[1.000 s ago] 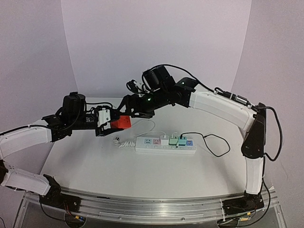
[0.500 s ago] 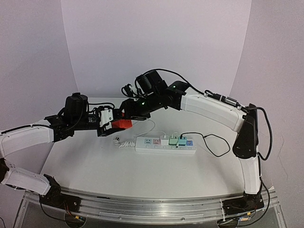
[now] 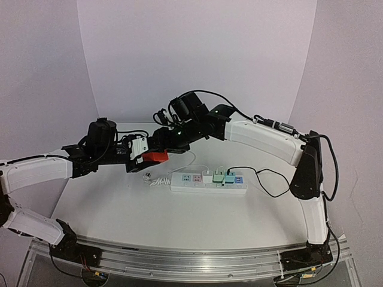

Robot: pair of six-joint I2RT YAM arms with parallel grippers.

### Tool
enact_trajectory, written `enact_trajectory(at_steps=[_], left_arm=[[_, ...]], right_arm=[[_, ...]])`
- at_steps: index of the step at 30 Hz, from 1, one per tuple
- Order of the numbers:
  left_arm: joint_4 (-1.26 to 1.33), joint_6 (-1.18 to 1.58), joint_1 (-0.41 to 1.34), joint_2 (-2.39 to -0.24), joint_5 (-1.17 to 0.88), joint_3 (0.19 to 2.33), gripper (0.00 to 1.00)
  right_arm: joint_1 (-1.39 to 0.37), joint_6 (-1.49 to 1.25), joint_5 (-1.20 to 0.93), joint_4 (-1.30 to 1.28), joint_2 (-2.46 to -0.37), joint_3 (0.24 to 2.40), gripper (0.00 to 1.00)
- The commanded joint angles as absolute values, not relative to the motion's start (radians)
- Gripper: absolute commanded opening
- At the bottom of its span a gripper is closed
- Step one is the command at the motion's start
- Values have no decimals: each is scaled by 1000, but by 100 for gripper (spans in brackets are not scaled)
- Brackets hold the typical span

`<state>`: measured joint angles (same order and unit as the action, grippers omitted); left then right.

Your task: Insert the plug

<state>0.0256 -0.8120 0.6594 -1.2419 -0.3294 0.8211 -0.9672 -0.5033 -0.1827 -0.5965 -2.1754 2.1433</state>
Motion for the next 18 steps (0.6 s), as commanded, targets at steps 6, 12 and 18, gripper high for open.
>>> enact_trajectory(at_steps=[6, 12, 18], left_arm=[[117, -759, 660, -1258, -256, 909, 0], [-65, -711, 659, -1265, -421, 959, 99], [-241, -622, 568, -1284, -720, 1023, 100]], right_arm=[[-987, -524, -249, -602, -2189, 2177, 0], [-966, -429, -229, -623, -2130, 2128, 0], [-873, -344, -318, -665, -2022, 2017, 0]])
